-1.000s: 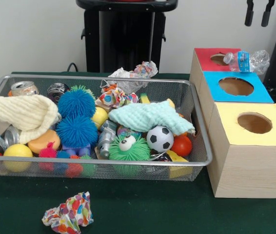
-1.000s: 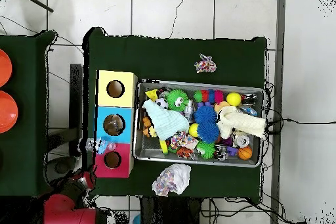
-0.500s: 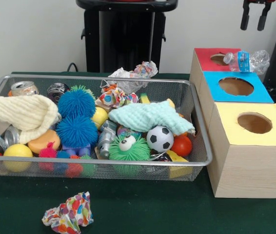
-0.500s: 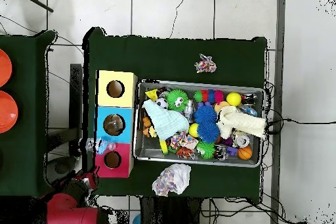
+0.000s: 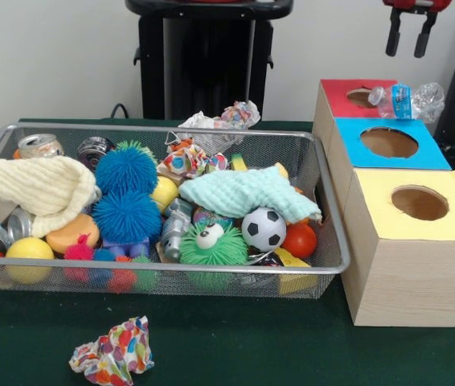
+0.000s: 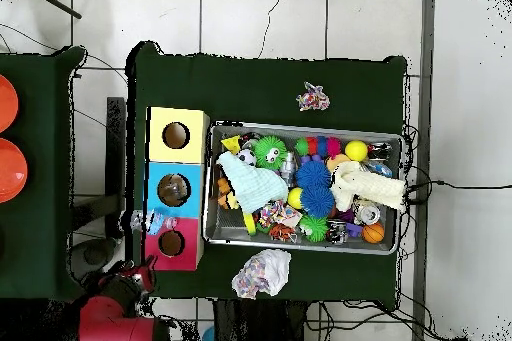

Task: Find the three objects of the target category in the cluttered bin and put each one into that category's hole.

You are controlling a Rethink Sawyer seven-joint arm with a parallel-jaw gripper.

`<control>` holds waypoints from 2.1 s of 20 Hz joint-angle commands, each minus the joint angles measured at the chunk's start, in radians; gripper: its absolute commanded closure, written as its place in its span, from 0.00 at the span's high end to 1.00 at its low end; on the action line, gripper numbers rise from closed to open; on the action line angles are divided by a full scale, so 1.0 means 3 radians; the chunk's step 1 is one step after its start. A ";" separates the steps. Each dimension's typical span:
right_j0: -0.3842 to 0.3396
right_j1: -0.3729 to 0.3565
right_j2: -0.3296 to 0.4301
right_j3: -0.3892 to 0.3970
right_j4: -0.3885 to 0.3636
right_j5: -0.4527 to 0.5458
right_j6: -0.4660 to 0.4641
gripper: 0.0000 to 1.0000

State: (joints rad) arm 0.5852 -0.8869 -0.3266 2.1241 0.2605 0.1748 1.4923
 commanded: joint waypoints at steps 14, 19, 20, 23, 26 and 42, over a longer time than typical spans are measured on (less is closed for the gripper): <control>0.0039 0.0229 0.0143 0.0181 0.0096 -0.0180 0.0905 1.00; 0.0056 0.0239 0.0142 0.0175 0.0116 -0.0168 0.0916 1.00; 0.0068 0.0248 0.0131 0.0154 0.0124 -0.0144 0.0917 1.00; 0.0113 0.0280 0.0102 0.0106 0.0159 -0.0103 0.0944 1.00; 0.0147 0.0296 0.0088 0.0071 0.0185 -0.0067 0.0960 1.00; 0.0626 0.0420 -0.0225 -0.0308 0.0467 0.0503 0.1191 1.00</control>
State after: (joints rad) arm 0.7549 -0.8002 -0.3754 2.1250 0.3333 0.1923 1.5279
